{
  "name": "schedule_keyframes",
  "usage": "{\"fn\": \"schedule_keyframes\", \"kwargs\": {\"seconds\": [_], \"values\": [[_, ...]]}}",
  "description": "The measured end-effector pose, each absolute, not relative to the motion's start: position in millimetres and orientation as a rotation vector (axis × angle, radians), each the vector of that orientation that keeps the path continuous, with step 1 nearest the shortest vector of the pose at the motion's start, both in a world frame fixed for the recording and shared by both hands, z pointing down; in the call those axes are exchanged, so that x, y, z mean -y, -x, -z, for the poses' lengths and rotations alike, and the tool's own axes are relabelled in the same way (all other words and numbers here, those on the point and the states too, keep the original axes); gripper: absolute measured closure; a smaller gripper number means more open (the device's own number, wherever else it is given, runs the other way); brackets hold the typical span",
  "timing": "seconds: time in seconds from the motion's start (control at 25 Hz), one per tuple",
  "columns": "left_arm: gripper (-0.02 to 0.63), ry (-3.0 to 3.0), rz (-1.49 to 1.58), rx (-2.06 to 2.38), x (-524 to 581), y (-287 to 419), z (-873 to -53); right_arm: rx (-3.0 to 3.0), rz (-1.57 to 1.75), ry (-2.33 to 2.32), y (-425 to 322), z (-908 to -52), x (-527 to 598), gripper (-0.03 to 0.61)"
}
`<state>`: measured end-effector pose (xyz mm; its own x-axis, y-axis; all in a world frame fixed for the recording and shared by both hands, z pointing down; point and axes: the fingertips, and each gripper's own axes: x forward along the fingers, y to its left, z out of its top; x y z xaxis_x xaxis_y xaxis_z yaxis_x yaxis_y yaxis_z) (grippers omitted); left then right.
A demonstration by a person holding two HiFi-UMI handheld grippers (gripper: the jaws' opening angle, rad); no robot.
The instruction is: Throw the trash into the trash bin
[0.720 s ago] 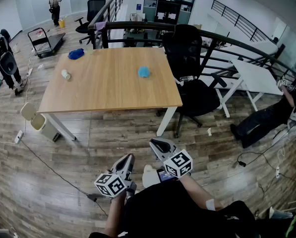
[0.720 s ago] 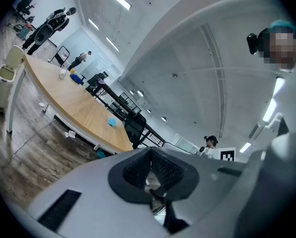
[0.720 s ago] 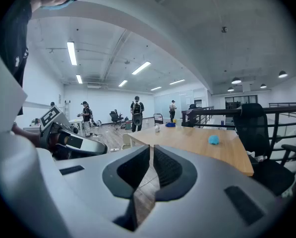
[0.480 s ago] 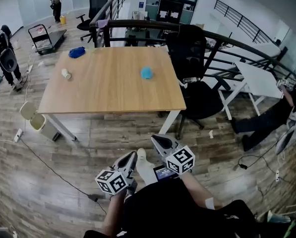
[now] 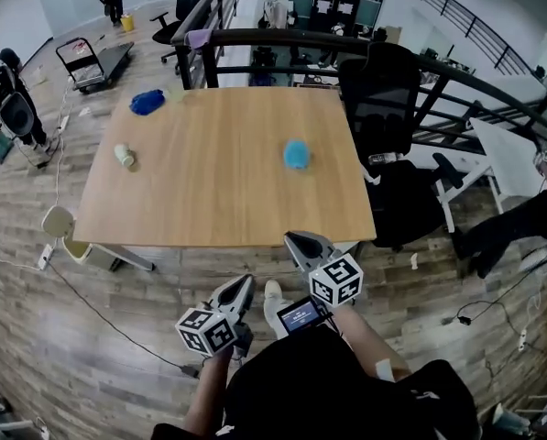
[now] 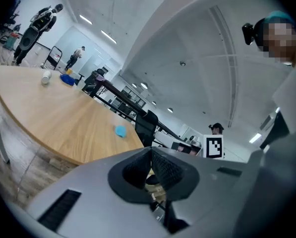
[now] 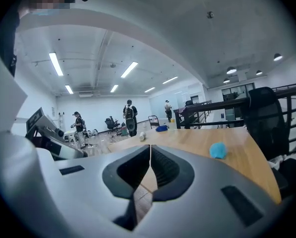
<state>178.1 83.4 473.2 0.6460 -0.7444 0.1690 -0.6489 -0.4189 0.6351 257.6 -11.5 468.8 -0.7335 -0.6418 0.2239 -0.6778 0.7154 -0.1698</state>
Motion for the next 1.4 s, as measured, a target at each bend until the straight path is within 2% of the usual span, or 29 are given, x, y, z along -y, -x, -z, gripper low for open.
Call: {"fn": "schedule_keyframes", "kwargs": {"seconds": [0.32, 0.84, 0.88, 0.92, 0.96, 1.2, 1.4], "values": [[0.606, -2.242, 0.087, 1.047, 65, -200, -448, 2.733, -0.52, -1.162, -293, -490, 156, 0.58], [0.606, -2.172, -0.033, 1.043, 158, -187, -476, 2.578, -0.554, -1.169, -297, -551, 253, 0.574], [0.606, -2.167, -0.041, 1.046, 160, -186, -478, 2.557, -0.551, -1.16, -299, -560, 260, 0.542], [0.606, -2.166, -0.048, 1.049, 162, -185, -479, 2.534, -0.544, -1.15, -301, -571, 267, 0.457], [0.606, -2.17, -0.052, 1.053, 163, -184, -477, 2.509, -0.532, -1.146, -304, -581, 275, 0.407], [0.606, -2.108, -0.089, 1.116, 164, -162, -486, 2.277, -0.342, -1.159, -321, -652, 349, 0.341], [0.606, -2.049, -0.149, 1.179, 162, -139, -503, 2.107, -0.3, -1.169, -337, -696, 388, 0.336]]}}
